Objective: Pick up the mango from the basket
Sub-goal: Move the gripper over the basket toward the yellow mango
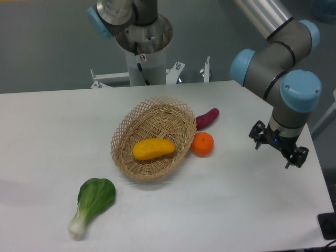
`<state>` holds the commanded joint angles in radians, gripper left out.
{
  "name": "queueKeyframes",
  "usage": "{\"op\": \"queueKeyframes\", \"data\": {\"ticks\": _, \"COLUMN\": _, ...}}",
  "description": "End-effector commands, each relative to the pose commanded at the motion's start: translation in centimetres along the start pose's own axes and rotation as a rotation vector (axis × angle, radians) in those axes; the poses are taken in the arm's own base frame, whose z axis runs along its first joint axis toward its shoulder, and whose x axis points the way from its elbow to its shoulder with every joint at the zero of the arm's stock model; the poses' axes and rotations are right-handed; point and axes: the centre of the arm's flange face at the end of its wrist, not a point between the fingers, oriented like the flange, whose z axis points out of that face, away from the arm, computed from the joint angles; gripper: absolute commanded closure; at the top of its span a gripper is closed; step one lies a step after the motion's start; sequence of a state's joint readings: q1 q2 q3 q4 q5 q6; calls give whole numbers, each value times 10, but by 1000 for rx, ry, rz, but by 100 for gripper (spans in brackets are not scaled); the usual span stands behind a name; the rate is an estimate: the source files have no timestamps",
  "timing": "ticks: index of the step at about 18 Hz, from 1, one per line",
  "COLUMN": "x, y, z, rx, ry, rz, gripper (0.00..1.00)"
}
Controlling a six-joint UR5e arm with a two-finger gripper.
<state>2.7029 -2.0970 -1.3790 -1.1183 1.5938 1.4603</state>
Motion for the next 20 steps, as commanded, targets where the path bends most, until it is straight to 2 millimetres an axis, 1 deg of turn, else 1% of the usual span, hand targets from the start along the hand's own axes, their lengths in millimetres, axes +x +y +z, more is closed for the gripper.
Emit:
{"op": "queueKeyframes", "data": {"ticks": 1, "x": 0, "y": 0, "z": -1, "rx": 0, "ry": -1, "rz": 0, "gripper": 0}}
{"op": "queueKeyframes", "data": {"ticks": 5, "x": 8, "y": 1, "z": 7, "rx": 0, "ry": 12, "rz": 0, "gripper": 0}}
{"op": "queueKeyframes", "data": {"ticks": 8, "x": 17, "y": 2, "z": 8, "rx": -1, "ry": 25, "rz": 2, "gripper": 0}}
{"op": "queueKeyframes", "data": {"ticks": 10, "x": 23, "y": 2, "z": 15, "rx": 0, "ry": 40, "rz": 1, "gripper": 0}}
{"op": "queueKeyframes", "data": {"ticks": 14, "x": 25, "y": 0, "z": 13, "rx": 14, "ry": 45, "rz": 2, "gripper": 0}}
{"op": "queueKeyframes", "data": {"ticks": 16, "x": 30, "y": -1, "z": 8, "rx": 15, "ry": 44, "rz": -21, "gripper": 0}}
{"op": "queueKeyframes", "data": {"ticks": 18, "x": 33, "y": -6, "z": 4, "rx": 35, "ry": 46, "rz": -27, "gripper": 0}}
{"op": "queueKeyframes", "data": {"ticks": 20, "x": 46, "y": -22, "z": 5, "rx": 71, "ry": 63, "rz": -19, "gripper": 0}}
